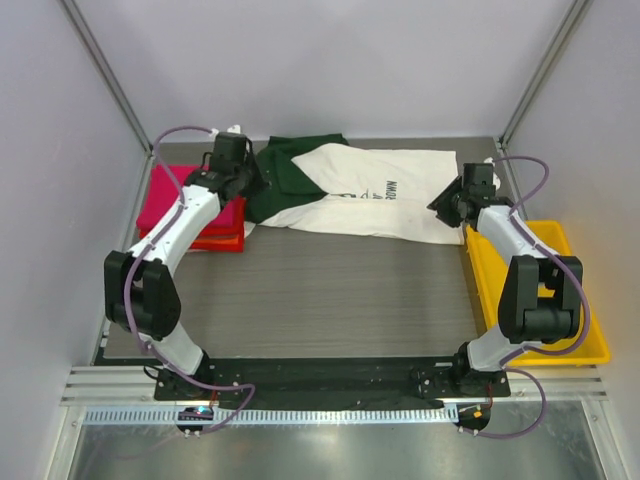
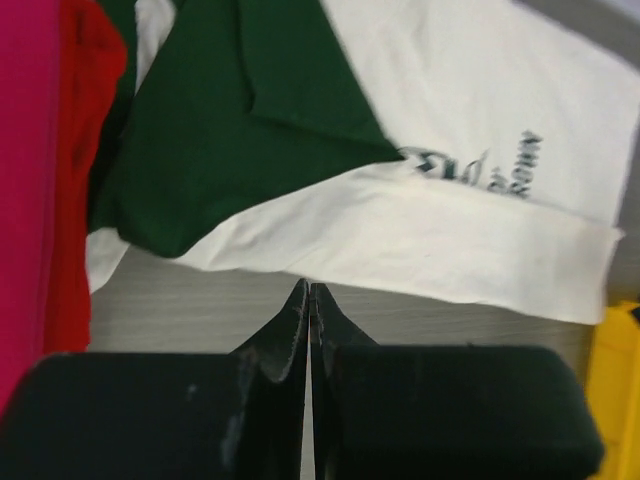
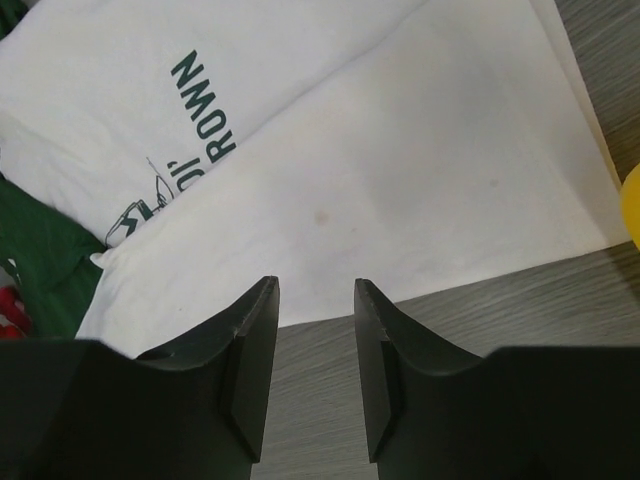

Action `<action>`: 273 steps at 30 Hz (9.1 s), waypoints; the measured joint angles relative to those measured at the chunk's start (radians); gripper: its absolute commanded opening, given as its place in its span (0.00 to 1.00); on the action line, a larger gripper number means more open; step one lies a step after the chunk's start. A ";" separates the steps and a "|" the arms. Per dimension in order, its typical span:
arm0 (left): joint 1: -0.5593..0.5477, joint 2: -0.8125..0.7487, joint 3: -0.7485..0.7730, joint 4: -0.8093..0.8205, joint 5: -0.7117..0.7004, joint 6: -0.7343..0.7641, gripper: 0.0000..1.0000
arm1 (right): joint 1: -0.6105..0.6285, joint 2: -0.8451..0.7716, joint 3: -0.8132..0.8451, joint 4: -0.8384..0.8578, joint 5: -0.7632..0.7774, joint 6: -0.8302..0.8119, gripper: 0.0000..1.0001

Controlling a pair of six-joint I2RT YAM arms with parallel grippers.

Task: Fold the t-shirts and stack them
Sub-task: Fold the tshirt

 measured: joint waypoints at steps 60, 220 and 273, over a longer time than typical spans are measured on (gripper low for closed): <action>0.109 0.360 -0.084 -0.182 -0.583 0.180 0.00 | 0.085 -0.120 -0.116 0.029 0.035 0.045 0.43; 0.081 -0.044 -0.604 0.528 -0.250 -0.290 0.45 | 0.020 -0.452 -0.635 0.085 0.380 0.387 0.01; 0.058 0.133 -0.737 0.950 -0.274 -0.516 0.00 | 0.018 -0.430 -0.632 0.110 0.332 0.383 0.01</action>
